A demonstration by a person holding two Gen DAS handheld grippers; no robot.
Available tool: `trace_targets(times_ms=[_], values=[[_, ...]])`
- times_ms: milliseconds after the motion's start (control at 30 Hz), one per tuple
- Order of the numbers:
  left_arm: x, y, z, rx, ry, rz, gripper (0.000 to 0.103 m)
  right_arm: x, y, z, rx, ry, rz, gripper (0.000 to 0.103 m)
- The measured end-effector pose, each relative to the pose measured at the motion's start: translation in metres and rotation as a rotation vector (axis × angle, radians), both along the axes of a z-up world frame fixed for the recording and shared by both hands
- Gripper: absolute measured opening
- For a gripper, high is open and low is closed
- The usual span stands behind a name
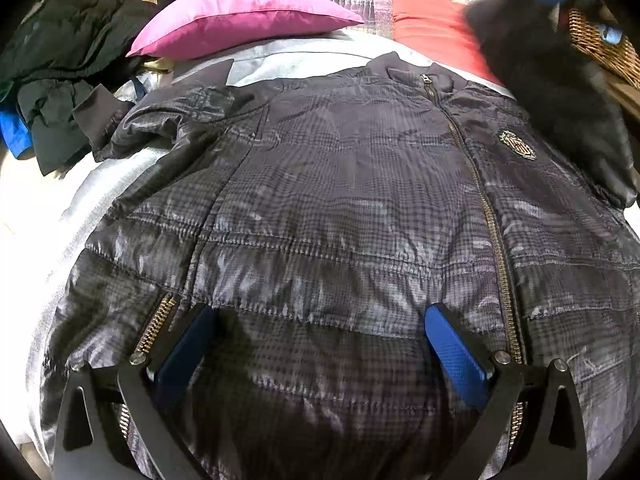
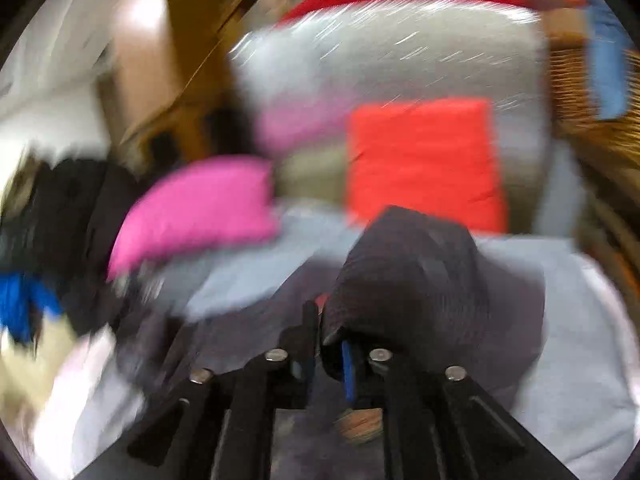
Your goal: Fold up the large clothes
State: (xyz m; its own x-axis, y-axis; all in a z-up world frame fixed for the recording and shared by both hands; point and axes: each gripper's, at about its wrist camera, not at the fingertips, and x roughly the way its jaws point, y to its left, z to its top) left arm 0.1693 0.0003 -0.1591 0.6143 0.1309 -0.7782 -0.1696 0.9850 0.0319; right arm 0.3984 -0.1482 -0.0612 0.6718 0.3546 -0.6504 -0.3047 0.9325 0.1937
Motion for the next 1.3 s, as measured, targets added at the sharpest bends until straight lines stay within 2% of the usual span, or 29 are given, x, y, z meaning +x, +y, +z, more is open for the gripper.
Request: trace_targets(times_ms=[67,133,200,300,400,467,500,600,633,667,700,800,867,933,1000,1033,1067,1100,1200,1300], values=[[0.0,0.0,0.0,-0.001,0.0,0.0,0.103,-0.004,0.028,-0.049,0.007,0.119,0.038,0.099],[0.0,0.001,0.0,-0.004,0.0,0.0,0.103,-0.008,0.034,-0.086,0.001,0.206,0.042,0.098],[0.001,0.001,0.0,-0.004,-0.001,0.0,0.103,-0.019,0.02,-0.098,0.056,0.236,0.035,0.098],[0.0,0.001,0.0,0.003,-0.002,0.001,0.103,-0.022,-0.013,-0.081,0.171,0.204,0.019,0.098],[0.0,-0.001,-0.001,0.006,-0.003,0.003,0.103,-0.022,-0.053,-0.058,0.264,0.155,-0.052,0.098],[0.0,-0.002,-0.001,0.009,-0.003,0.003,0.103,-0.023,-0.089,-0.054,0.344,0.132,-0.121,0.098],[-0.001,-0.002,-0.001,0.008,-0.003,0.002,0.103,-0.013,-0.092,-0.052,0.372,0.131,-0.149,0.098],[0.0,-0.002,-0.001,0.011,-0.003,0.003,0.103,-0.005,-0.143,-0.078,0.547,0.176,-0.293,0.098],[0.0,-0.003,-0.001,0.013,-0.002,0.004,0.103,0.0,-0.16,-0.104,0.606,0.259,-0.348,0.098],[0.0,-0.003,-0.001,0.014,-0.002,0.004,0.103,0.002,-0.17,-0.118,0.623,0.314,-0.368,0.097],[0.0,-0.003,-0.001,0.014,-0.001,0.004,0.103,0.002,-0.175,-0.126,0.647,0.314,-0.35,0.097],[0.0,-0.003,0.0,0.014,0.004,0.003,0.103,-0.006,-0.17,-0.103,0.646,0.242,-0.283,0.098],[0.001,-0.002,0.002,0.008,0.017,0.003,0.103,-0.016,-0.168,-0.084,0.662,0.151,-0.233,0.098],[0.006,-0.001,0.007,0.0,0.058,0.013,0.103,-0.025,-0.17,-0.082,0.643,0.09,-0.229,0.098],[0.016,-0.002,0.022,-0.02,0.103,-0.001,0.103,-0.024,-0.176,-0.104,0.611,0.12,-0.267,0.097],[0.021,-0.004,0.035,-0.028,0.085,-0.016,0.103,-0.024,-0.181,-0.123,0.654,0.15,-0.27,0.097],[0.025,-0.007,0.047,-0.023,0.06,-0.027,0.103,-0.027,-0.185,-0.132,0.681,0.122,-0.262,0.097],[0.035,-0.013,0.066,0.003,0.016,-0.045,0.103,-0.033,-0.187,-0.133,0.69,0.069,-0.257,0.097],[0.081,-0.044,0.107,0.131,-0.058,-0.121,0.103,-0.036,-0.181,-0.131,0.66,0.035,-0.247,0.097],[0.135,-0.084,0.117,0.262,-0.06,-0.199,0.103,-0.042,-0.188,-0.132,0.693,0.011,-0.241,0.097]])
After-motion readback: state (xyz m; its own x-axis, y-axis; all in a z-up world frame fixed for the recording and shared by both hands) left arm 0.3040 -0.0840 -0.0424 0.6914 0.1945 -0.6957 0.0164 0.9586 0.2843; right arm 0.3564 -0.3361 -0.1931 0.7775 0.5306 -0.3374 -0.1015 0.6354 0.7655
